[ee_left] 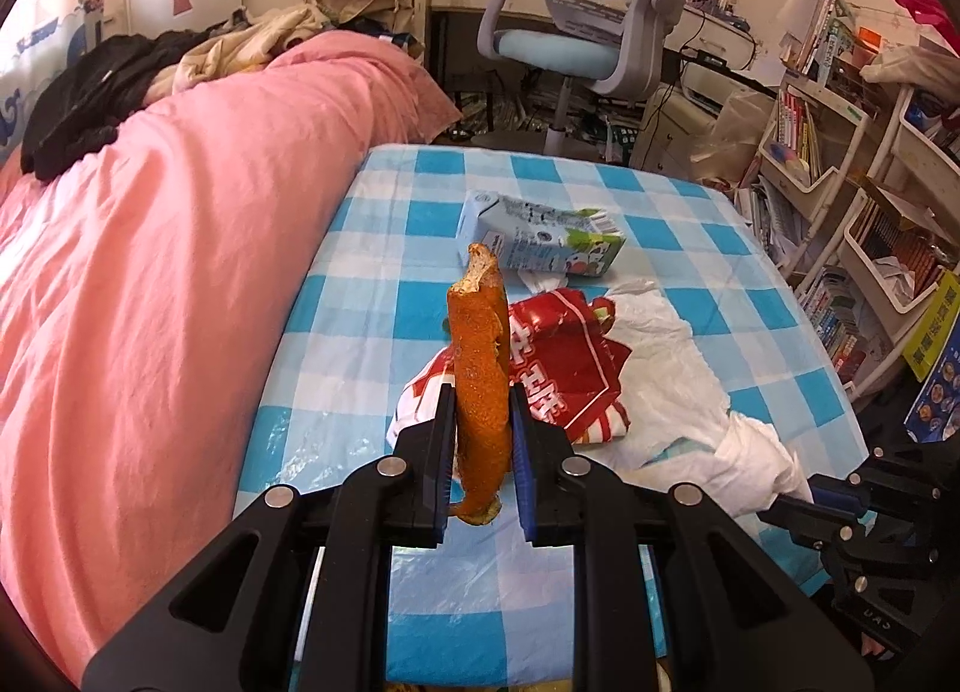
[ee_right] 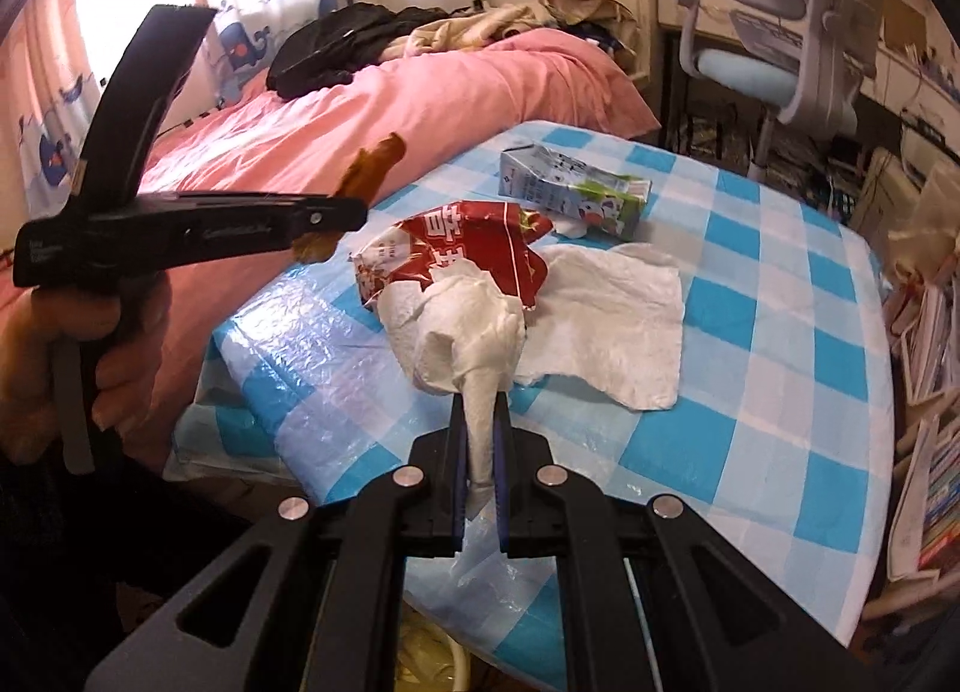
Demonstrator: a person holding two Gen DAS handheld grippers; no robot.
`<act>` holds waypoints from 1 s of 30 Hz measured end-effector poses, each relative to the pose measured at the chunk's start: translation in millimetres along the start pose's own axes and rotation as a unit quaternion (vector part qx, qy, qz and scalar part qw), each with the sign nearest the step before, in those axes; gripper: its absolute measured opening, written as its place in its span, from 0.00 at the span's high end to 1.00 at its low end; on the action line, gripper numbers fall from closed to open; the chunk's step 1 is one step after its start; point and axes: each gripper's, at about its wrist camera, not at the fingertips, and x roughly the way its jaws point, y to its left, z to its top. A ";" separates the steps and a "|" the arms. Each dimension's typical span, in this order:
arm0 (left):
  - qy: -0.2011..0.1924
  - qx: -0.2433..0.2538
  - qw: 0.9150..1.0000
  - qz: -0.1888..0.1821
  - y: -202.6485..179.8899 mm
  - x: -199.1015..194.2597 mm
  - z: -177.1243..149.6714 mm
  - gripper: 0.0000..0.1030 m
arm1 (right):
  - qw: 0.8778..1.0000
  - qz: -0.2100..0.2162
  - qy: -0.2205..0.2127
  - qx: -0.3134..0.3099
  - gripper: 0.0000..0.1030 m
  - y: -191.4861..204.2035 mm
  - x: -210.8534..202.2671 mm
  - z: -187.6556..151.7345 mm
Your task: Collect trash
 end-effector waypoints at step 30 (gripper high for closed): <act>0.020 -0.043 0.995 -0.092 25.3 2.9 4.5 0.83 | 0.999 -0.039 0.014 0.000 0.92 -13.9 -0.8 -7.9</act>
